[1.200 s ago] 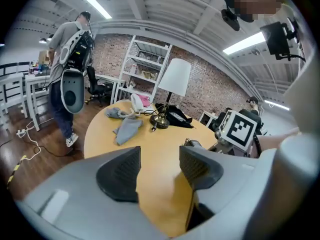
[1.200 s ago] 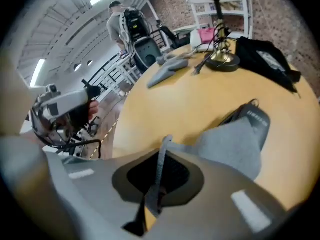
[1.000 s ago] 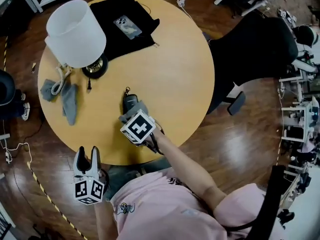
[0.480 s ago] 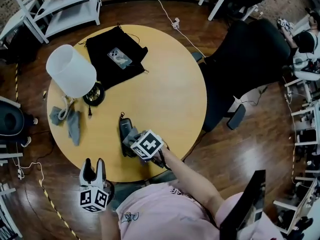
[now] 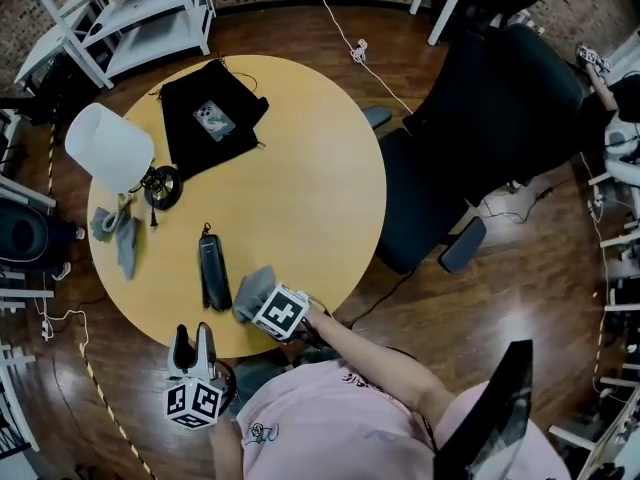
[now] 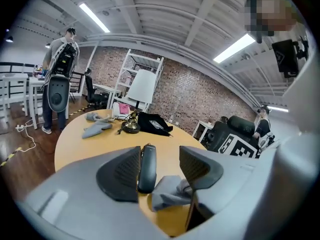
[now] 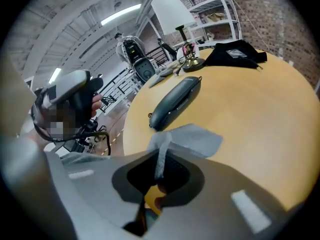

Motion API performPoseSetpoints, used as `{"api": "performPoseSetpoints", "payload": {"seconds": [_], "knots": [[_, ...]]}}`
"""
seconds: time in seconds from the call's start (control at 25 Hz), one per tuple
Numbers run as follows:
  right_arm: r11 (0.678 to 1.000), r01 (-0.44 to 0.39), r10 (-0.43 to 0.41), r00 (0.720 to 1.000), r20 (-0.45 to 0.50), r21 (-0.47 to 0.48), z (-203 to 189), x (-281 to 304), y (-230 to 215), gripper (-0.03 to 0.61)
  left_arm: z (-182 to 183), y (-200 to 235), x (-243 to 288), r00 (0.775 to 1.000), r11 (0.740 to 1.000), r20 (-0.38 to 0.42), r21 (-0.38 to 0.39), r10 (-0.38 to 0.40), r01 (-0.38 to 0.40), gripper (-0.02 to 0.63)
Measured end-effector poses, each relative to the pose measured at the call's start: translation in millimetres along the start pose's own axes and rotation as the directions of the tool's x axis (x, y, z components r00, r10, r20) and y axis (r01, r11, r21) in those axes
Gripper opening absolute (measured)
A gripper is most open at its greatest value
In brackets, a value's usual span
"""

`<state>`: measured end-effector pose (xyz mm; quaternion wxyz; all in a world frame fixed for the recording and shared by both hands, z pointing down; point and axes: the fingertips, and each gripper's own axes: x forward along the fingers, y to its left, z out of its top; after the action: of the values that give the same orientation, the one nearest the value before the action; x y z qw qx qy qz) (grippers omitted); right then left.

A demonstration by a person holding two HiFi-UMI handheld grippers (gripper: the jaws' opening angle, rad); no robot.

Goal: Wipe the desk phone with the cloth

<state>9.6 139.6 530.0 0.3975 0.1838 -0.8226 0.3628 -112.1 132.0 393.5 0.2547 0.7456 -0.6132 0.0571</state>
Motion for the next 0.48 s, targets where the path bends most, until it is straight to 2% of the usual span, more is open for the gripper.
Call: {"api": "performPoseSetpoints", "payload": {"seconds": [0.12, 0.2, 0.32, 0.48], "knots": [[0.993, -0.072, 0.068, 0.996, 0.049, 0.091, -3, -28, -1, 0.006, 3, -22, -2, 1.000, 1.000, 0.014, 0.001, -0.001, 0.001, 0.250], [0.986, -0.083, 0.062, 0.987, 0.146, 0.144, 14, -57, -14, 0.006, 12, -32, 2, 0.999, 1.000, 0.028, 0.007, -0.017, 0.017, 0.250], [0.984, -0.087, 0.041, 0.961, 0.275, 0.157, 42, -88, -27, 0.006, 25, -35, 6, 0.998, 0.999, 0.051, 0.005, -0.043, 0.043, 0.250], [0.971, -0.137, 0.055, 0.926, 0.373, 0.197, 70, -112, -23, 0.006, 32, -30, 8, 0.995, 0.997, 0.060, 0.003, -0.075, 0.075, 0.250]]}}
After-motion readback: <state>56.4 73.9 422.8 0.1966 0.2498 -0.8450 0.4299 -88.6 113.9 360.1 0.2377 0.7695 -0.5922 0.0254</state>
